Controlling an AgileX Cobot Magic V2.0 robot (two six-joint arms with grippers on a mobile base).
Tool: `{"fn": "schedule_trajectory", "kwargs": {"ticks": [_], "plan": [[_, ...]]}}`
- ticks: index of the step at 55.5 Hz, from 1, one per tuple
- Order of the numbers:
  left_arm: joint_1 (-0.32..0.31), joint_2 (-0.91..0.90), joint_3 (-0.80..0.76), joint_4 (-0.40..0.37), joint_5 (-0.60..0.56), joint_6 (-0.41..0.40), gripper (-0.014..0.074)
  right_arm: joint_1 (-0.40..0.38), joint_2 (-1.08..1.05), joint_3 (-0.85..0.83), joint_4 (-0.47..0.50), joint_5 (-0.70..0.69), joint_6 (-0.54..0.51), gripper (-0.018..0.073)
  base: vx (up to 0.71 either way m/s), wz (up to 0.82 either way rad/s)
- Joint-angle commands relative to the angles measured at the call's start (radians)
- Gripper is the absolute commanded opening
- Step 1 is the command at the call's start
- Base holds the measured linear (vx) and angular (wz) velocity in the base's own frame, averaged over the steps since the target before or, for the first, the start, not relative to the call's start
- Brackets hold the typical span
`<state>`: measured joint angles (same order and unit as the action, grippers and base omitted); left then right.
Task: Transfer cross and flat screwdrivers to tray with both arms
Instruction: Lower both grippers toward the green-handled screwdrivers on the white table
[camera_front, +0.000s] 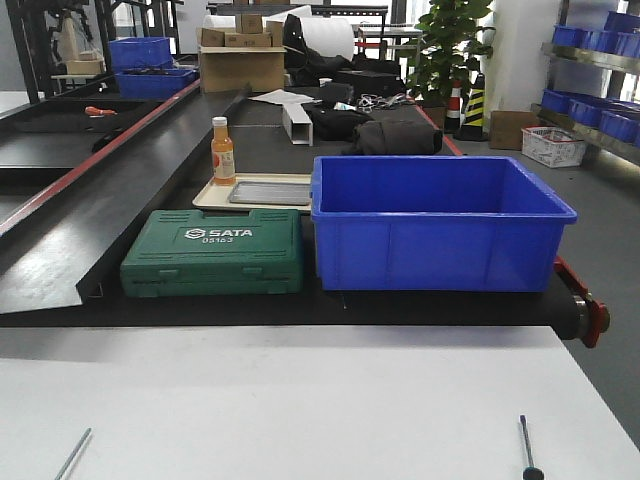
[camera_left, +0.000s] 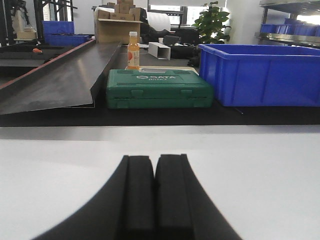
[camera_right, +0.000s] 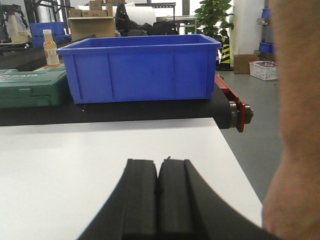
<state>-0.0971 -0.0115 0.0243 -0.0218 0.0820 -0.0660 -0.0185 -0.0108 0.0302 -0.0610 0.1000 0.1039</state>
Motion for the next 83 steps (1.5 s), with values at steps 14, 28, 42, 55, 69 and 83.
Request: {"fn": "schedule_trajectory", "kwargs": {"ticks": [14, 28, 42, 55, 69, 83], "plan": [[-0.004, -0.003, -0.024, -0.002, -0.088, -0.007, -0.0006, -0.005, -0.003, 0.007, -0.011, -0.081, -0.002, -0.0008, 0.00, 0.00], [-0.004, -0.003, -0.024, -0.002, -0.088, -0.007, -0.0006, -0.005, -0.003, 0.007, -0.011, -0.082, -0.002, -0.0008, 0.00, 0.00], [-0.004, -0.003, -0.024, -0.002, -0.106, -0.007, -0.0006, -0.005, -0.003, 0.007, -0.011, -0.082, -0.002, -0.0008, 0.00, 0.00], [-0.004, -0.003, -0.045, -0.002, -0.242, -0.010, -0.0005, -0.005, -0.003, 0.007, -0.011, -0.135, -0.003, -0.0008, 0.00, 0.00], [-0.003, 0.064, -0.213, -0.002, -0.178, -0.006, 0.0032, -0.005, 0.106, -0.155, -0.009, -0.123, -0.002, -0.0008, 0.00, 0.00], [-0.003, 0.447, -0.476, -0.001, -0.136, 0.066, 0.0165, -0.005, 0.486, -0.397, -0.012, -0.068, -0.003, 0.0004, 0.00, 0.00]]}}
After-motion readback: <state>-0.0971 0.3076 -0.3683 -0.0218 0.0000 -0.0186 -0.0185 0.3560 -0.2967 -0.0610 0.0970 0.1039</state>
